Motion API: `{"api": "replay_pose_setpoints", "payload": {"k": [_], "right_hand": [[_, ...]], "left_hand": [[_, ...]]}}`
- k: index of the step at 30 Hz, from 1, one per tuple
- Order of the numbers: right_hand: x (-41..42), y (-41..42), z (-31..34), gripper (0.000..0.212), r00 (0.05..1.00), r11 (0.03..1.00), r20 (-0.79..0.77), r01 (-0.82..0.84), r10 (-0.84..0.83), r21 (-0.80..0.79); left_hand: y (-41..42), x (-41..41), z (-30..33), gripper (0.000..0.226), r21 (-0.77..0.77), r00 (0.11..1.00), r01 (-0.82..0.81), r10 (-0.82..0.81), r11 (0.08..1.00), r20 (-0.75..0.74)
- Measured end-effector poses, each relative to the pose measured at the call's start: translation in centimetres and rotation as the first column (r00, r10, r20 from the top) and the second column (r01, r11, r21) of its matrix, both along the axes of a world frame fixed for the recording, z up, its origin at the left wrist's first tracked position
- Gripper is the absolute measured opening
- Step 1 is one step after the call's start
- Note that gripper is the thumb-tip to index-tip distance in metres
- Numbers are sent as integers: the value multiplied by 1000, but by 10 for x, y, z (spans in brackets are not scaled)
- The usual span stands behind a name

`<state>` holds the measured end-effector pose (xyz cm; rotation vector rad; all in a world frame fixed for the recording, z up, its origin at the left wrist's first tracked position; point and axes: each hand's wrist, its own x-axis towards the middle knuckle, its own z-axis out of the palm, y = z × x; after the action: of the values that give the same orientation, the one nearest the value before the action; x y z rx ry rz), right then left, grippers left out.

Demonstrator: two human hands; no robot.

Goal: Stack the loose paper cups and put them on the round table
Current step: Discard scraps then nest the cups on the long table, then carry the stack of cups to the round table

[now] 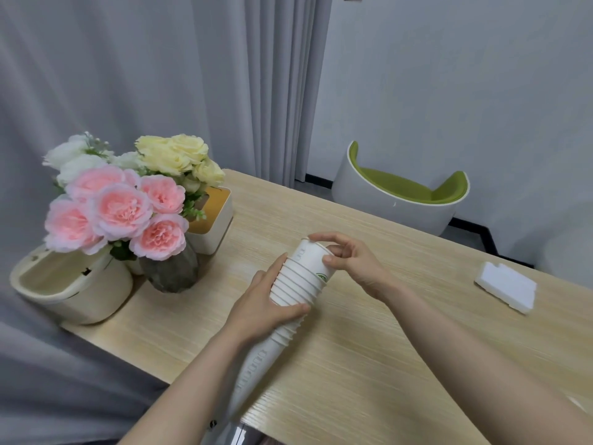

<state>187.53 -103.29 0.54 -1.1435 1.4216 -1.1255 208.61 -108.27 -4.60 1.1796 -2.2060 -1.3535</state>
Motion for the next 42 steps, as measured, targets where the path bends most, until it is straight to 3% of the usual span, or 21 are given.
{"api": "replay_pose_setpoints", "payload": {"k": [3, 5, 8, 11, 14, 19, 23, 28, 34, 42], "right_hand": [[11, 0, 0, 40, 1000, 1000, -10, 21, -22, -20], [16, 0, -2, 40, 990, 989, -4, 140, -141, -42], [17, 7, -9, 61, 942, 949, 133, 297, -309, 103], [22, 14, -16, 74, 901, 946, 341, 178, -267, 272], [38, 9, -8, 68, 858, 982, 497, 42, -130, 183], [52, -13, 22, 70, 967, 982, 174, 187, -185, 10], [47, -18, 26, 64, 975, 968, 68, 220, -213, -118], [53, -17, 20, 71, 978, 969, -56, 190, -201, -159], [63, -17, 13, 77, 968, 962, -118, 196, -220, -188], [59, -25, 9, 77, 956, 944, -83, 259, -280, -207]], "left_hand": [[-1, 5, 1, 98, -20, 1000, 3, -3, 1000, -17], [-4, 7, 3, 98, -35, 999, -7, 6, 999, -39], [-10, 7, 8, 104, -39, 995, -39, 35, 998, -96], [-19, 1, 20, 100, -63, 979, -80, 67, 995, -195], [-28, -11, 36, 100, -90, 947, -102, 69, 991, -314], [-38, -28, 57, 97, -48, 905, -52, 27, 998, -424], [-47, -29, 67, 84, -16, 881, 16, -22, 1000, -472], [-48, -15, 59, 68, 55, 868, 18, 12, 998, -497], [-52, -12, 55, 74, 94, 844, -18, 65, 995, -532], [-56, -20, 60, 68, 122, 823, -64, 121, 991, -554]]}}
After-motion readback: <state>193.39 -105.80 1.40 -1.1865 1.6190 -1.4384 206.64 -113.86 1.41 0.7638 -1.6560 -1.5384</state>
